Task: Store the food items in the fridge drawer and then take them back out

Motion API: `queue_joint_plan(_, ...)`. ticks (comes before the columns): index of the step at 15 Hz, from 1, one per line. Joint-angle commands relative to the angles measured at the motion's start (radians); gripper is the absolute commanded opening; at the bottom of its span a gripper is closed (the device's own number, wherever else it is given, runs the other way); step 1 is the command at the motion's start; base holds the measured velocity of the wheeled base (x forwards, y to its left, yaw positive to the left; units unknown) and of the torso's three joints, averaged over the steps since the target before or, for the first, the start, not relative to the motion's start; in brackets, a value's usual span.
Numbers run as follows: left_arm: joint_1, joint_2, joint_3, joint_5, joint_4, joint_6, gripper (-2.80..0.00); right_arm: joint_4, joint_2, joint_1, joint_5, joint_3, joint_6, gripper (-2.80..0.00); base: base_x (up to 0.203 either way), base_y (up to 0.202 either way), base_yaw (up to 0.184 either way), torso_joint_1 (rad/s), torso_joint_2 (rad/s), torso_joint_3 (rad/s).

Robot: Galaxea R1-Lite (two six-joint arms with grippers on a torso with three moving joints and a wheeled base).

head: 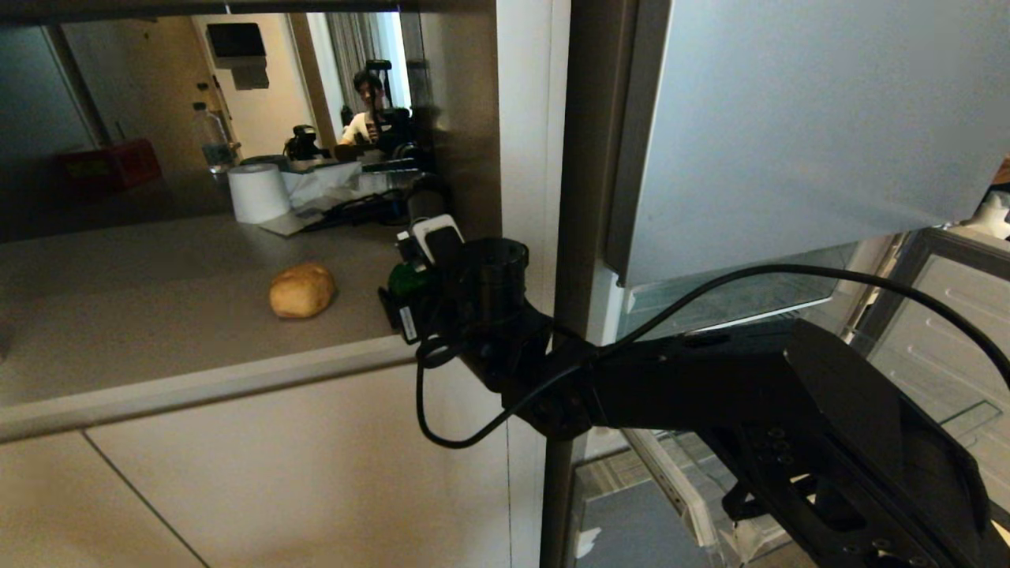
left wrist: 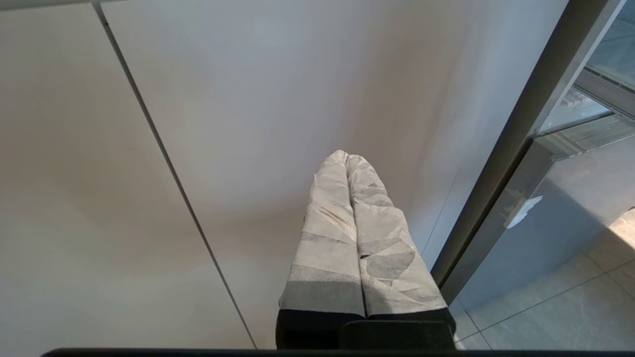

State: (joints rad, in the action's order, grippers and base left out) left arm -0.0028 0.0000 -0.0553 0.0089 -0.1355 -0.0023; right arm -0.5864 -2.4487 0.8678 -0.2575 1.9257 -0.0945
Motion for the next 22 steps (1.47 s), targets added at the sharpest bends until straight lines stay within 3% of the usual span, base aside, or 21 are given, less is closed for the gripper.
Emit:
queue_joint_plan(1,0.0,0.0,0.0,0.0,0.001,-0.001,-2.8,-0.004,0.007,0.002,-0.003,-0.001,-0.001,-2.8,0.0,0.0,0.0,0.0,0.0,0.0)
queue_joint_plan(6,0.0,0.0,0.0,0.0,-0.001,-0.001,-2.8,-0.003,0.025,0.012,-0.016,-0.007,-0.002,-2.8,0.0,0.0,0.0,0.0,0.0,0.0)
queue_joint_plan(9,0.0,0.0,0.0,0.0,-0.001,-0.001,-2.8,0.001,0.14,0.053,-0.021,-0.093,0.0,-2.8,0.0,0.0,0.0,0.0,0.0,0.0)
queue_joint_plan(13,0.0,0.0,0.0,0.0,-0.001,-0.001,-2.8,-0.003,0.382,0.13,-0.019,-0.44,0.02,-2.8,0.0,0.0,0.0,0.0,0.0,0.0)
queue_joint_plan(17,-0.001,0.0,0.0,0.0,-0.001,0.0,-2.8,-0.004,0.648,0.156,-0.029,-0.851,0.072,-2.8,0.0,0.0,0.0,0.0,0.0,0.0)
queue_joint_plan(20,-0.002,0.0,0.0,0.0,-0.001,0.0,-2.8,-0.003,0.809,0.138,-0.075,-1.111,0.144,-2.8,0.0,0.0,0.0,0.0,0.0,0.0)
queue_joint_plan(22,-0.001,0.0,0.0,0.0,-0.001,0.0,-2.8,-0.002,0.884,0.067,-0.126,-1.257,0.183,-2.8,0.0,0.0,0.0,0.0,0.0,0.0)
